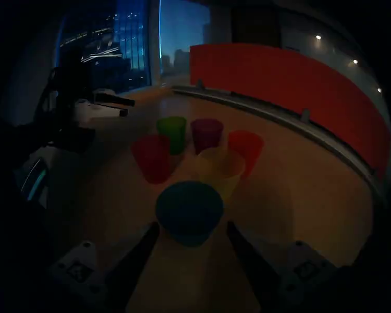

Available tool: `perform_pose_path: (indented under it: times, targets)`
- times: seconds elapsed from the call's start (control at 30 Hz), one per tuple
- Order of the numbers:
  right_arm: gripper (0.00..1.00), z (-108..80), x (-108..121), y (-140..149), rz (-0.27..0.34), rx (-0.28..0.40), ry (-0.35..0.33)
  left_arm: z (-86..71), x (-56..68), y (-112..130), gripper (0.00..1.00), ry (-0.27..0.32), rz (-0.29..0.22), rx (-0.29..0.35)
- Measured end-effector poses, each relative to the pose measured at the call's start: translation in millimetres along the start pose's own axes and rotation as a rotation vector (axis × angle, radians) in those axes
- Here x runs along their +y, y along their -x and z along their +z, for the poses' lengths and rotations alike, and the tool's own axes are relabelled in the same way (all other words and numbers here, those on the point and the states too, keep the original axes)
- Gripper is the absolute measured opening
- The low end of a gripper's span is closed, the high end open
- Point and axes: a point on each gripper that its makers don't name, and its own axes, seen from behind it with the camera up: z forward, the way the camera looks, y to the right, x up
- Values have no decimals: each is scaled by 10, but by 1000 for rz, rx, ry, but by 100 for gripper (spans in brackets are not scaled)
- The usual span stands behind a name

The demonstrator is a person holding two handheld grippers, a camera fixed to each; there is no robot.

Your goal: Pour water

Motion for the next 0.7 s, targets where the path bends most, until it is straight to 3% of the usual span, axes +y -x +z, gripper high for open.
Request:
perform_pose_path:
  times: [0.7]
  targets:
    - [100,344,-44,-85,-27,-17,-26,245,-117,93,91,3,2,-21]
